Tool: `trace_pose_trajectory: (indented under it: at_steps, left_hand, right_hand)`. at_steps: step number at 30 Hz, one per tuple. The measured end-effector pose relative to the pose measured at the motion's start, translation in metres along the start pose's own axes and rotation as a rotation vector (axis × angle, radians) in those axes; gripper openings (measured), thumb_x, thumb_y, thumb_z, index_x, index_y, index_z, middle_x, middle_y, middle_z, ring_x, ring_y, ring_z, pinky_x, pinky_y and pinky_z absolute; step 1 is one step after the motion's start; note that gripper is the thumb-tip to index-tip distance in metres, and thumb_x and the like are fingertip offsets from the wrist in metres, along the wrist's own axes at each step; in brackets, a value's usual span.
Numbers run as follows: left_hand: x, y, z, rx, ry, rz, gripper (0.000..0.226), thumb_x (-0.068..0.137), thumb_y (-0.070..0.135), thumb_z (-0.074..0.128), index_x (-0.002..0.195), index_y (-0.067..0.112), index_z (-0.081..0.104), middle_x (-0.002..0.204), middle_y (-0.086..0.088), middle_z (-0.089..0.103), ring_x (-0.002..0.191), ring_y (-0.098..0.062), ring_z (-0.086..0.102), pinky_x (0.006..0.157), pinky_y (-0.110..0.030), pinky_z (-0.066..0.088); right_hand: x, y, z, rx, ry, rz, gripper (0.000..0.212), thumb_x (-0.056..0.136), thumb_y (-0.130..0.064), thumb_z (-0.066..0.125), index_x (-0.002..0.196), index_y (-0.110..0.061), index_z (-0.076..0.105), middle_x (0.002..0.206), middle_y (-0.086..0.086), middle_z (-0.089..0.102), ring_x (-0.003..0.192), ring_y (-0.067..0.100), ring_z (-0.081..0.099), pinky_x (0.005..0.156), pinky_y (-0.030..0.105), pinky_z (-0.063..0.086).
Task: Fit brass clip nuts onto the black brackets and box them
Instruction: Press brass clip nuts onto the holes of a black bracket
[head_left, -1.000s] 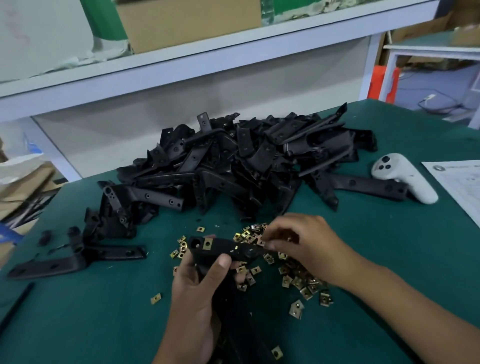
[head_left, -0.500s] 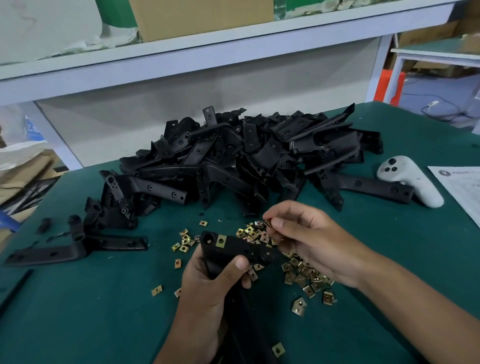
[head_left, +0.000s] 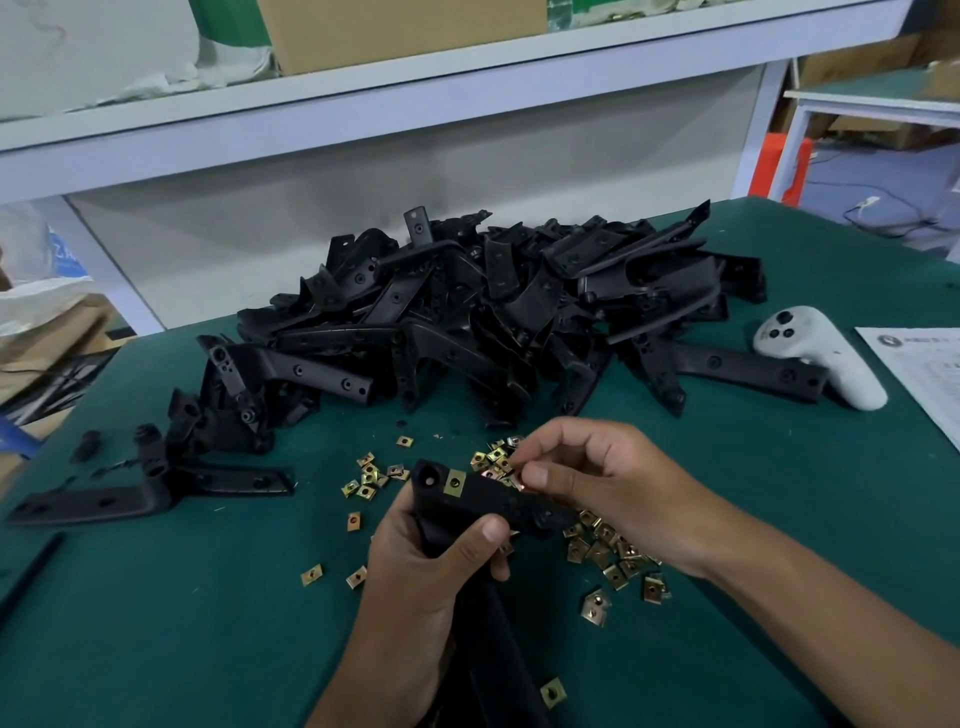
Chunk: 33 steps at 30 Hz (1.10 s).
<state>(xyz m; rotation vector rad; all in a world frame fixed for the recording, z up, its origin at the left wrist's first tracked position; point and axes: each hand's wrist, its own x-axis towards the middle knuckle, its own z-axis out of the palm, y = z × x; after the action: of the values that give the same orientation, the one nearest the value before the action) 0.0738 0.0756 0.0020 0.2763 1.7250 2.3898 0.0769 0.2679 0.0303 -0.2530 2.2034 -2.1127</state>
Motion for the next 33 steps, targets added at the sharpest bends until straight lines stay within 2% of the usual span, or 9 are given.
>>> trace_pose_trajectory:
  at_steps: [4, 10, 17, 18, 20, 23, 26, 29, 33]
  left_hand:
    - [0.0001, 0.0002, -0.0001, 0.011, -0.007, 0.002, 0.033, 0.059, 0.033, 0.09, 0.084, 0.019, 0.073, 0.075, -0.015, 0.068, 0.057, -0.022, 0.058, 0.056, -0.029, 0.052]
    - [-0.0011, 0.0009, 0.0016, 0.012, -0.007, 0.012, 0.03, 0.059, 0.03, 0.088, 0.082, 0.019, 0.073, 0.072, -0.016, 0.067, 0.054, -0.022, 0.058, 0.055, -0.028, 0.051]
    - [-0.0015, 0.0004, 0.0026, 0.019, 0.02, 0.051, 0.036, 0.06, 0.028, 0.087, 0.087, 0.011, 0.07, 0.074, -0.018, 0.068, 0.054, -0.021, 0.058, 0.053, -0.026, 0.052]
    - [-0.0015, 0.0, 0.0027, 0.022, 0.026, 0.056, 0.036, 0.06, 0.028, 0.087, 0.087, 0.011, 0.07, 0.074, -0.017, 0.068, 0.053, -0.021, 0.058, 0.053, -0.026, 0.052]
    - [-0.0016, 0.0001, 0.0033, 0.03, 0.03, 0.064, 0.036, 0.061, 0.029, 0.086, 0.087, 0.011, 0.069, 0.073, -0.016, 0.068, 0.053, -0.021, 0.058, 0.052, -0.026, 0.052]
    - [-0.0021, 0.001, 0.0045, 0.019, 0.029, 0.069, 0.031, 0.061, 0.028, 0.086, 0.083, 0.013, 0.07, 0.07, -0.015, 0.067, 0.052, -0.022, 0.057, 0.05, -0.026, 0.051]
    - [-0.0025, 0.003, 0.0045, 0.011, 0.011, 0.06, 0.027, 0.06, 0.029, 0.086, 0.08, 0.019, 0.072, 0.069, -0.011, 0.067, 0.051, -0.02, 0.056, 0.049, -0.025, 0.05]
    - [-0.0027, 0.0048, 0.0036, 0.012, -0.012, 0.04, 0.03, 0.059, 0.028, 0.086, 0.082, 0.015, 0.071, 0.068, -0.012, 0.066, 0.05, -0.019, 0.056, 0.048, -0.025, 0.049]
    - [-0.0027, 0.0052, 0.0023, 0.041, -0.019, 0.053, 0.028, 0.06, 0.03, 0.086, 0.081, 0.017, 0.071, 0.067, -0.011, 0.066, 0.05, -0.02, 0.056, 0.048, -0.025, 0.049]
  right_hand:
    - [-0.0011, -0.0008, -0.0004, -0.02, 0.008, -0.008, 0.017, 0.086, -0.034, 0.07, 0.097, -0.027, 0.079, 0.093, -0.002, 0.077, 0.083, 0.011, 0.065, 0.072, 0.02, 0.051]
    - [-0.0018, -0.0036, 0.0015, -0.033, 0.006, -0.036, 0.013, 0.084, -0.034, 0.071, 0.093, -0.031, 0.08, 0.089, -0.006, 0.077, 0.08, 0.006, 0.065, 0.07, 0.014, 0.05]
    - [-0.0029, -0.0031, 0.0004, -0.074, 0.018, -0.101, 0.014, 0.084, -0.033, 0.072, 0.096, -0.031, 0.079, 0.091, -0.004, 0.078, 0.083, 0.033, 0.066, 0.071, 0.022, 0.052]
    - [-0.0031, -0.0031, 0.0007, -0.085, 0.026, -0.116, 0.014, 0.084, -0.033, 0.072, 0.096, -0.032, 0.079, 0.091, -0.005, 0.078, 0.083, 0.031, 0.067, 0.07, 0.021, 0.052]
    - [-0.003, -0.003, 0.0014, -0.107, 0.039, -0.144, 0.015, 0.083, -0.034, 0.072, 0.096, -0.034, 0.079, 0.091, -0.009, 0.078, 0.08, 0.018, 0.069, 0.07, 0.017, 0.052]
    - [-0.0037, -0.0016, 0.0016, -0.144, 0.047, -0.193, 0.016, 0.083, -0.035, 0.073, 0.098, -0.035, 0.079, 0.092, -0.014, 0.078, 0.088, 0.002, 0.072, 0.075, 0.014, 0.053]
    - [-0.0055, -0.0017, 0.0008, -0.178, 0.043, -0.243, 0.019, 0.083, -0.041, 0.073, 0.1, -0.035, 0.078, 0.095, -0.016, 0.078, 0.094, 0.004, 0.073, 0.08, 0.015, 0.054]
    - [-0.0072, -0.0051, 0.0009, -0.221, 0.028, -0.257, 0.024, 0.083, -0.052, 0.071, 0.102, -0.039, 0.077, 0.095, -0.019, 0.077, 0.093, 0.003, 0.073, 0.079, 0.013, 0.053]
    - [-0.0089, -0.006, -0.0005, -0.236, 0.029, -0.247, 0.019, 0.084, -0.042, 0.072, 0.102, -0.039, 0.077, 0.094, -0.016, 0.077, 0.091, 0.005, 0.073, 0.079, 0.016, 0.054]
